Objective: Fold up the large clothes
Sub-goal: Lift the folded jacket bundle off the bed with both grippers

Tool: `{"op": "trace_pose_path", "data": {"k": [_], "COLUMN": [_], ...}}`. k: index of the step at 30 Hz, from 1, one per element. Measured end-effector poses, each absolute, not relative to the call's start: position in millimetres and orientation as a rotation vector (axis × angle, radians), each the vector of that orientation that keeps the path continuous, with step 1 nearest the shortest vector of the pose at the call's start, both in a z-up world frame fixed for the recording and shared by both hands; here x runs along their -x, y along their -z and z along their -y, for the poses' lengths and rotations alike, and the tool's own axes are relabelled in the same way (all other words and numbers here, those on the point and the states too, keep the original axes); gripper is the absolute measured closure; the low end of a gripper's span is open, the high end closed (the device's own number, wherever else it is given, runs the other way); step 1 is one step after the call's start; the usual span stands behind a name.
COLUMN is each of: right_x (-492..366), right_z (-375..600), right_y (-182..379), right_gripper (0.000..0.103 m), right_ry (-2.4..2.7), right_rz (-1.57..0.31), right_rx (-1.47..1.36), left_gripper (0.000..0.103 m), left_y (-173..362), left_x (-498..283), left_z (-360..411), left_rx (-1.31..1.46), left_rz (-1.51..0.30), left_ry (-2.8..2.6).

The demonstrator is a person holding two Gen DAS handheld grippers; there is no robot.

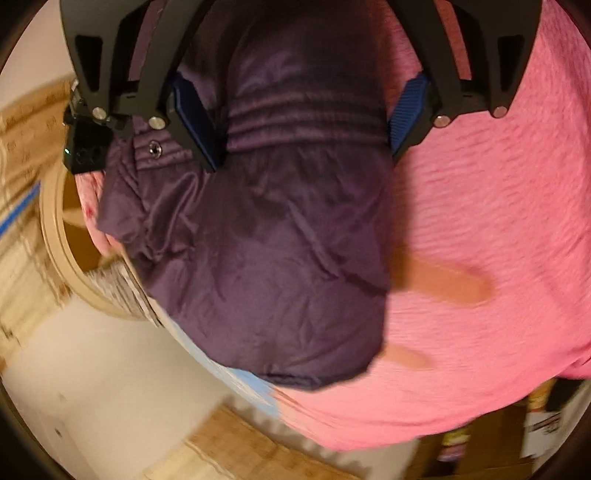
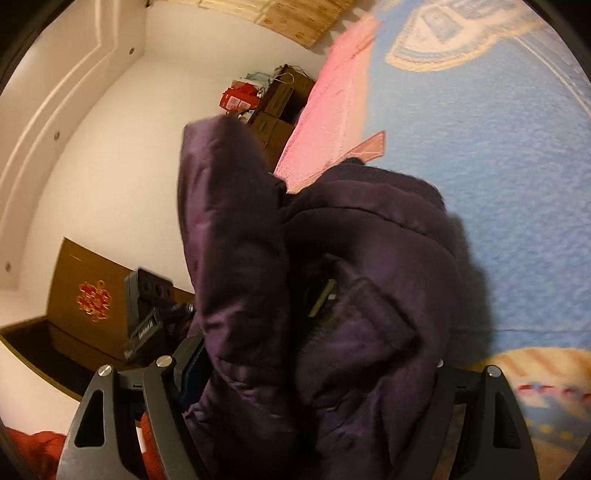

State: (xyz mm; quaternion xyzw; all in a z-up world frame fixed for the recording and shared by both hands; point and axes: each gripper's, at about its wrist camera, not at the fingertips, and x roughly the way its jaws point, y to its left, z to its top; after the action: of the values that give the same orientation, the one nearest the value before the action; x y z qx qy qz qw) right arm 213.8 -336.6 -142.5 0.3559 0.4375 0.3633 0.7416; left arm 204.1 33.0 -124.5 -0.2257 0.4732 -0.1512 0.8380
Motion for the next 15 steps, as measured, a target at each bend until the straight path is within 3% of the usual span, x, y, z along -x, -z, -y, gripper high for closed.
{"op": "trace_pose_path", "data": {"k": [3, 6, 11, 15], "right_x": [-215, -202, -180, -169], "right_z": [328, 331, 331, 304], "right_y": [148, 161, 152, 140], "right_gripper": [0.013, 0.015, 0.022, 0.022], "right_ry": [-0.754, -0.749, -0.740, -0.843], "right_rz": [-0.939, -0.919, -0.917, -0.932], "right_rx": [-0.768, -0.833, -0.827, -0.858], "left_gripper": [0.009, 0.008, 0.029, 0.029], "left_y": [128, 134, 130, 113], "left_x": [-203, -205, -195, -181], "left_z": [-29, -17, -28, -43], "left_rx": [0.428, 0.393, 0.480, 0.495], "left_rz": [-0.938, -0.874, -0.814, -0.790], "left_ry": [0.303, 0.304, 0.345, 0.322]}}
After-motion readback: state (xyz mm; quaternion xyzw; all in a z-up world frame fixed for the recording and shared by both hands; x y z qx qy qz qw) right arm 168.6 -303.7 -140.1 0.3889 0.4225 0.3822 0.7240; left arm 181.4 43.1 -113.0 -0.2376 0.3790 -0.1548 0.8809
